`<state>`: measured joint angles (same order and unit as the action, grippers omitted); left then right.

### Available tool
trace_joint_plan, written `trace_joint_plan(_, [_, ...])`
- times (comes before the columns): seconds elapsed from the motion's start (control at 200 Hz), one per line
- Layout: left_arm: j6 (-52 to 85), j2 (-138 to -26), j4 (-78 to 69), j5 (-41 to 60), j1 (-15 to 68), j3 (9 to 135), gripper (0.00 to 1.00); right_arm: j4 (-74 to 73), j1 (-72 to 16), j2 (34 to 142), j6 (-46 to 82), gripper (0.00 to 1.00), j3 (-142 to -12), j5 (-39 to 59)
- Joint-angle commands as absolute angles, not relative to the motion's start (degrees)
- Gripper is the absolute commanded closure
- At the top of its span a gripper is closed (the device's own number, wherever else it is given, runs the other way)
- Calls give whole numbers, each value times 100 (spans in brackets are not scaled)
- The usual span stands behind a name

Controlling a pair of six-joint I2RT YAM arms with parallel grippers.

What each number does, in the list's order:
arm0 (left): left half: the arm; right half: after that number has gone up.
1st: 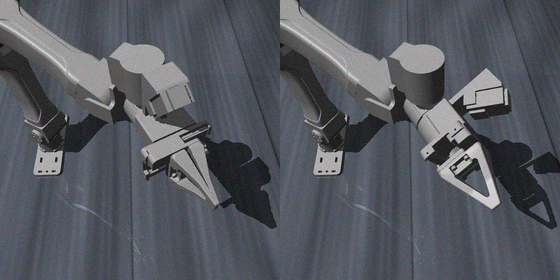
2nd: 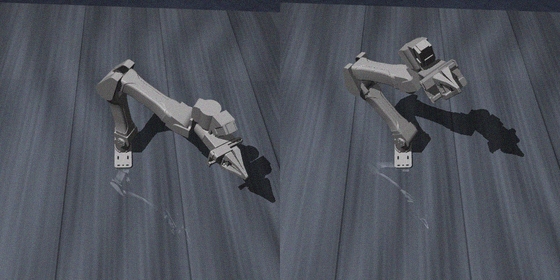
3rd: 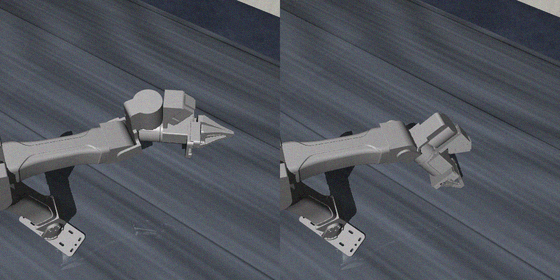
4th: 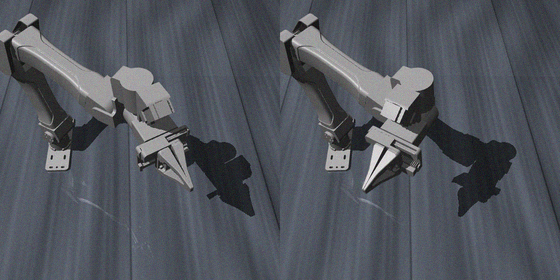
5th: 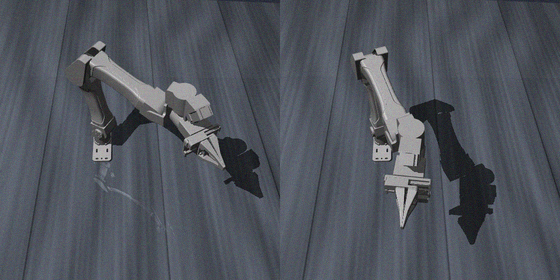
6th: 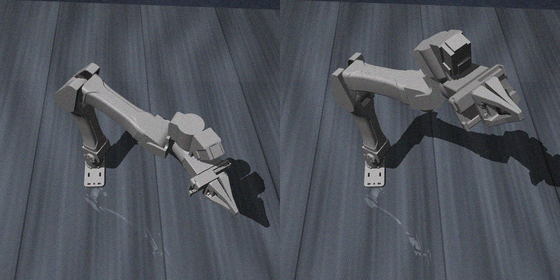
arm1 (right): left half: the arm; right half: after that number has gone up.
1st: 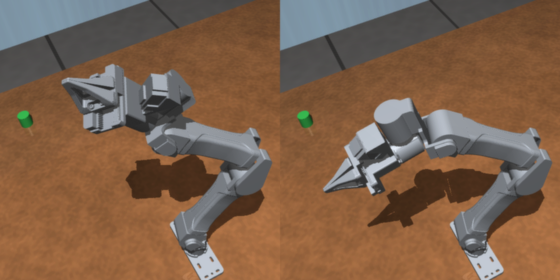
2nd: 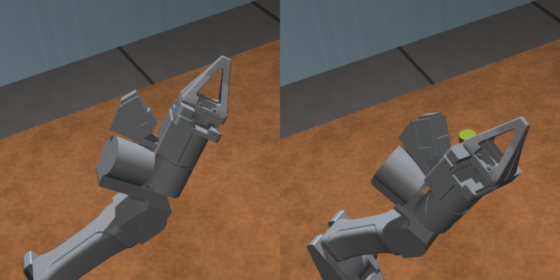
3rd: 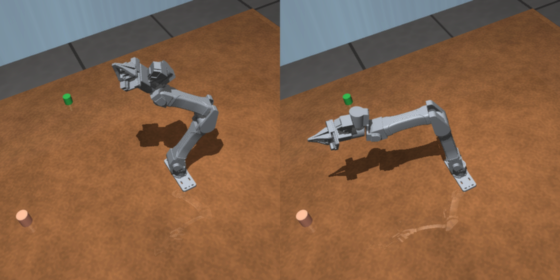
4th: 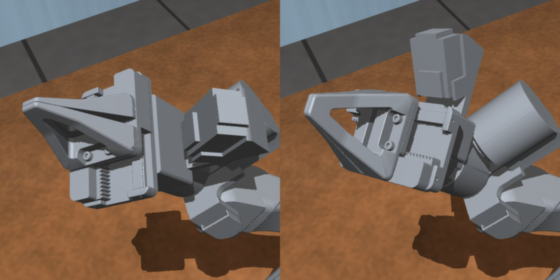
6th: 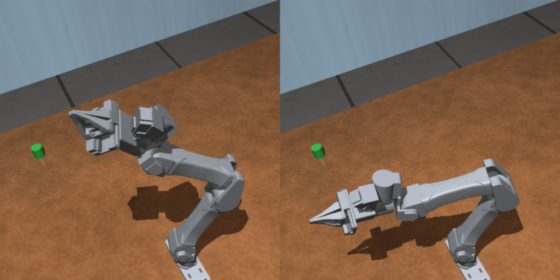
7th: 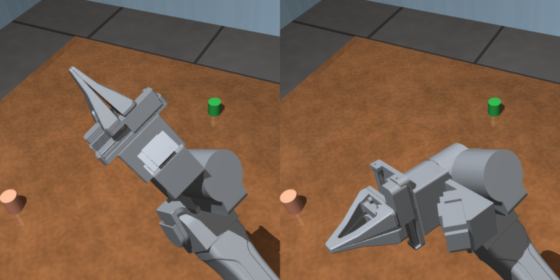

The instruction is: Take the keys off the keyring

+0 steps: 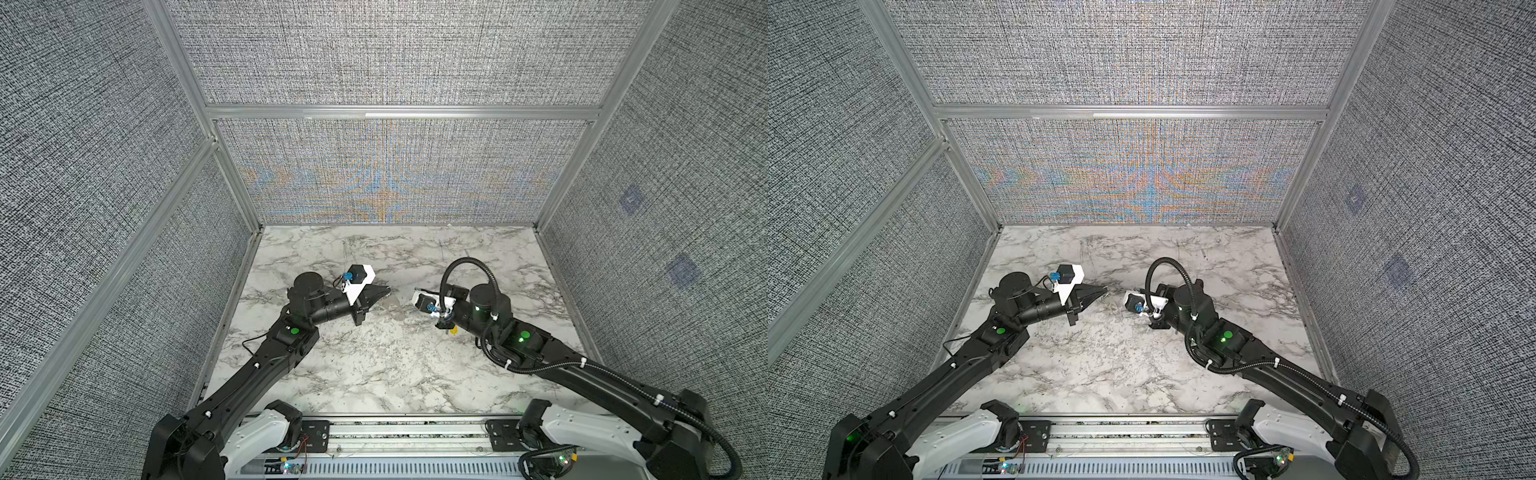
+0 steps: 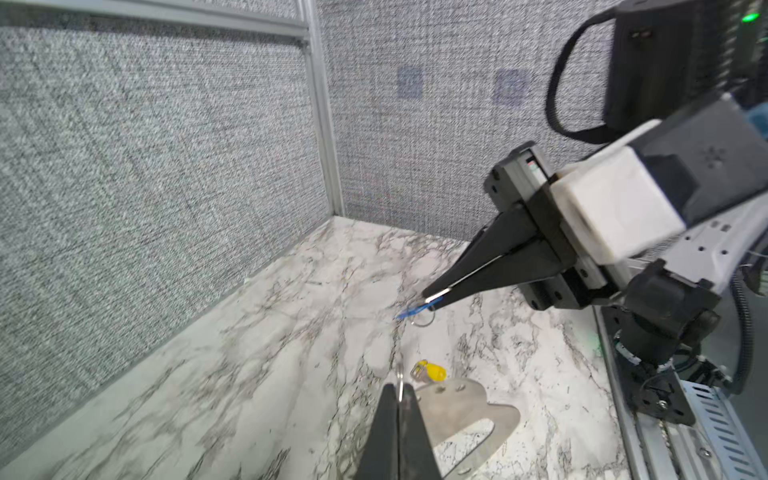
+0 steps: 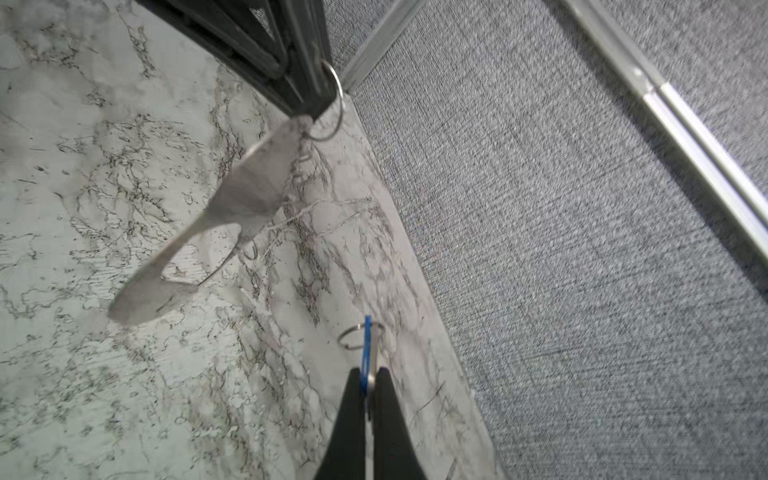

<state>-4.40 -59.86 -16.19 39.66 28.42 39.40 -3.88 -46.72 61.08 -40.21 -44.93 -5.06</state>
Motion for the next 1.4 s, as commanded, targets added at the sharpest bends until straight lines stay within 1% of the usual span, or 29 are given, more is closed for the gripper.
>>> trace_joint_plan(0.0, [-236,-6075,-1361,3146,2841,3883,100,-678,-4536,6151,-2718,100,-4322,-956])
trace_joint_plan(0.065, [-72,-6185,-1152,2837,2842,3907,100,-582,-4421,6229,-2179,100,-4272,-1112])
trace_joint_plan(0.19, [246,-6365,-949,2346,2840,3885,100,-515,-4371,6375,-1542,100,-4108,-1330])
trace_joint_plan(0.33, [605,-6574,-871,1937,2847,3802,100,-599,-4270,6598,-772,100,-3855,-1318])
trace_joint_plan(0.485, [922,-6865,-584,1606,2843,3878,100,-273,-4192,7004,-154,100,-3917,-1273])
trace_joint_plan(0.645, [1125,-7284,-609,1727,2839,3918,100,-329,-4068,7379,209,100,-3852,-1002])
trace_joint_plan(0.79, [1245,-7772,-124,1781,2841,4308,100,-456,-3940,7727,410,100,-3778,-654])
trace_joint_plan(0.911, [1232,-8140,120,1806,2839,4571,100,-415,-3878,8038,465,100,-3861,-539])
trace_joint_plan(1.096, [1187,-8519,18,1776,2830,4726,100,-439,-3781,8417,596,100,-3929,-437])
trace_joint_plan(1.206, [1098,-8852,0,1816,2813,4868,100,-441,-3734,8578,645,95,-3954,-422])
trace_joint_plan(1.306, [1021,-9161,13,1918,2762,5009,100,-402,-3685,8707,683,95,-4007,-395])
trace_joint_plan(1.396, [941,-9418,9,1984,2734,5148,100,-378,-3642,8823,688,92,-4079,-388])
